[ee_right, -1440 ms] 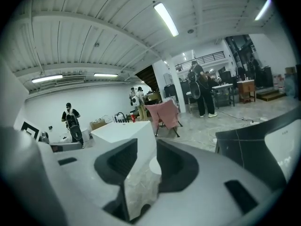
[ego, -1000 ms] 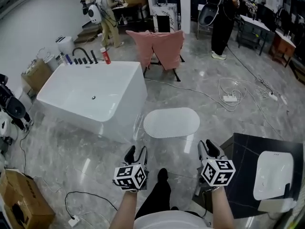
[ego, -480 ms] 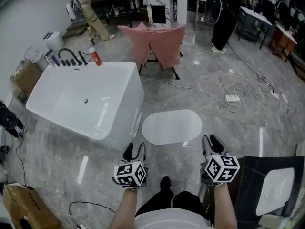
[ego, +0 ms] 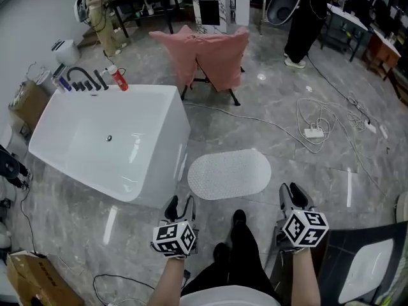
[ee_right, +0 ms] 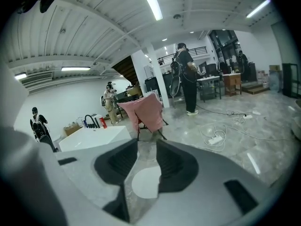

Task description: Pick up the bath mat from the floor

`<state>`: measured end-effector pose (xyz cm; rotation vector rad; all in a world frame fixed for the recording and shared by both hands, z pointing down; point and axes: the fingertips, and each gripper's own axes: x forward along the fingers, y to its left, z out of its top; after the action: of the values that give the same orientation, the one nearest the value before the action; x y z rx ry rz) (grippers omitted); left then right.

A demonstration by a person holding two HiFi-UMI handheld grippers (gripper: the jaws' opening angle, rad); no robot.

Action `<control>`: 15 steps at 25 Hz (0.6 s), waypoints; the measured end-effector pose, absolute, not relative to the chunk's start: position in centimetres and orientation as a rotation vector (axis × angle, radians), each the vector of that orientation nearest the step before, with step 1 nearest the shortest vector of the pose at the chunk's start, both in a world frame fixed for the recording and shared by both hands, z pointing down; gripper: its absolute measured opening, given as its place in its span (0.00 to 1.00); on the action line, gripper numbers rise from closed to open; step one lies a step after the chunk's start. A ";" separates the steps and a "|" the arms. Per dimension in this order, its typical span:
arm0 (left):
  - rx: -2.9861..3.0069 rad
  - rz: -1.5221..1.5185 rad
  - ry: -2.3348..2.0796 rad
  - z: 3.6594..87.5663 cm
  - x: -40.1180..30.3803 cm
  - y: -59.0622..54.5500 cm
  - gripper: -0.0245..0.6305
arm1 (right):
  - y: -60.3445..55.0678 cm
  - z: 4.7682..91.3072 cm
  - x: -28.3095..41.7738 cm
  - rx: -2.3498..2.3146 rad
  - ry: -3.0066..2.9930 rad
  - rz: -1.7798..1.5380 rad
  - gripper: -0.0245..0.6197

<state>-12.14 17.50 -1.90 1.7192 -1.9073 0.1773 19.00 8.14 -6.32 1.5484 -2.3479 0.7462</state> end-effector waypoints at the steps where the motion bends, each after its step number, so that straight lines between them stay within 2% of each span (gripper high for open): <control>1: 1.715 0.177 -1.909 -1.6 -12.1 16.7 0.33 | 7.2 -6.0 19.2 1.547 -2.345 0.749 0.21; 15: 1.595 0.248 -1.950 4.3 -11.8 4.3 0.36 | -6.0 1.6 20.8 1.479 -2.307 0.828 0.21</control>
<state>-11.85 4.28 4.32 1.5951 -1.9503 0.2481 20.81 -5.96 1.62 1.4790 -2.3067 0.8278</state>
